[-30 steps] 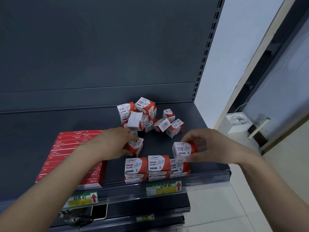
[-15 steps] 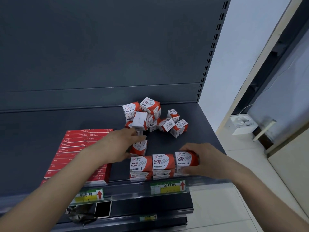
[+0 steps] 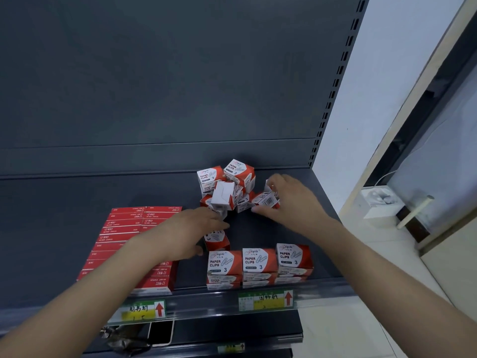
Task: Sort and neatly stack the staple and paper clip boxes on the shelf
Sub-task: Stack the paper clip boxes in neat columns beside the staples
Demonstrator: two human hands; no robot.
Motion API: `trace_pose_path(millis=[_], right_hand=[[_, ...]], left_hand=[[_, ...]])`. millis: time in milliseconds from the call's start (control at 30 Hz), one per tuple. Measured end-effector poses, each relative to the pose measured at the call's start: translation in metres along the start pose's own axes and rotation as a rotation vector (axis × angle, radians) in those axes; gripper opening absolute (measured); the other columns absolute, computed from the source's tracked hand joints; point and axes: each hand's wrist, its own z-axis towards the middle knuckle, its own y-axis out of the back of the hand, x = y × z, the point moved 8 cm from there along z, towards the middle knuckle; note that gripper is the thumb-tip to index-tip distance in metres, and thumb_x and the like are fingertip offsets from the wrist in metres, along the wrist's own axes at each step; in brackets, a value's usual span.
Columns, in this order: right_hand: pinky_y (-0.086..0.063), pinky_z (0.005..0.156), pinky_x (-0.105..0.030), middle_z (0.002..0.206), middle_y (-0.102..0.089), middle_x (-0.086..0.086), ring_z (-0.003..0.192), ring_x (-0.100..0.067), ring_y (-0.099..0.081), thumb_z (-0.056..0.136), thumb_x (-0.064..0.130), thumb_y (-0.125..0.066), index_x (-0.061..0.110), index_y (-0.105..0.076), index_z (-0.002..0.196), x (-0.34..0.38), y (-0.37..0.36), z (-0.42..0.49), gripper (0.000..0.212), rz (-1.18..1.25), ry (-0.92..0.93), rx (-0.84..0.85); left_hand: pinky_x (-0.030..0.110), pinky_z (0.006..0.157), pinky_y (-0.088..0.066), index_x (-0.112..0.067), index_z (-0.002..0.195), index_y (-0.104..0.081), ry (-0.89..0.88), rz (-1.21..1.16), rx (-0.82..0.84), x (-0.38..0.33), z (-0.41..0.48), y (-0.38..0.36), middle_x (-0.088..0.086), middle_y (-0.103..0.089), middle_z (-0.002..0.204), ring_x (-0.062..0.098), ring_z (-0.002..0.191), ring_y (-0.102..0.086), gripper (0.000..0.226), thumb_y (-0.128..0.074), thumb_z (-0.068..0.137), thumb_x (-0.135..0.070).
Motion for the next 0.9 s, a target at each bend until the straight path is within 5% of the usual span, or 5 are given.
trace_pose_path(millis=[133, 300, 533, 700, 900], right_hand=[[-0.044, 0.091, -0.030, 0.123, -0.054, -0.004, 0.114, -0.019, -0.050, 0.084, 0.048, -0.060, 0.015, -0.049, 0.124, 0.010, -0.014, 0.015, 0.053, -0.181, 0.072, 0.054], [-0.044, 0.087, -0.022, 0.125, -0.060, 0.002, 0.109, -0.013, -0.057, 0.082, 0.034, -0.068, 0.018, -0.058, 0.123, 0.006, -0.013, 0.005, 0.045, 0.077, 0.040, 0.197], [-0.047, 0.101, -0.034, 0.126, -0.059, 0.002, 0.111, -0.013, -0.057, 0.080, 0.013, -0.072, 0.016, -0.058, 0.125, 0.023, -0.046, -0.003, 0.047, 0.495, -0.028, 0.556], [-0.045, 0.103, -0.038, 0.122, -0.061, -0.001, 0.114, -0.016, -0.057, 0.079, 0.002, -0.071, 0.014, -0.056, 0.119, 0.026, -0.050, -0.006, 0.044, 0.623, -0.071, 0.602], [-0.050, 0.098, -0.039, 0.123, -0.060, 0.000, 0.112, -0.018, -0.059, 0.080, 0.009, -0.071, 0.019, -0.052, 0.119, 0.045, -0.062, -0.014, 0.044, 0.623, -0.026, 0.666]], left_hand=[[0.028, 0.101, -0.038, -0.031, 0.142, -0.034, 0.008, 0.045, -0.044, 0.004, -0.001, -0.001, -0.007, -0.038, 0.140, 0.014, 0.126, -0.039, 0.060, -0.059, 0.087, -0.035], [0.024, 0.081, -0.040, -0.022, 0.122, -0.055, 0.099, 0.012, -0.104, 0.012, -0.004, -0.001, -0.003, -0.052, 0.116, 0.014, 0.106, -0.050, 0.049, -0.051, 0.086, -0.054], [0.024, 0.075, -0.047, -0.017, 0.108, -0.067, 0.082, -0.313, -0.042, 0.018, -0.002, -0.003, -0.001, -0.065, 0.104, 0.011, 0.089, -0.058, 0.032, -0.065, 0.083, -0.037], [0.017, 0.078, -0.052, -0.015, 0.121, -0.058, 0.125, -0.621, -0.114, 0.018, 0.002, -0.005, 0.001, -0.066, 0.109, 0.010, 0.092, -0.063, 0.050, -0.076, 0.075, -0.019], [0.033, 0.090, -0.054, -0.009, 0.116, -0.060, 0.206, -0.936, -0.139, 0.026, 0.002, -0.008, 0.009, -0.069, 0.109, 0.018, 0.099, -0.066, 0.032, -0.052, 0.088, 0.003]])
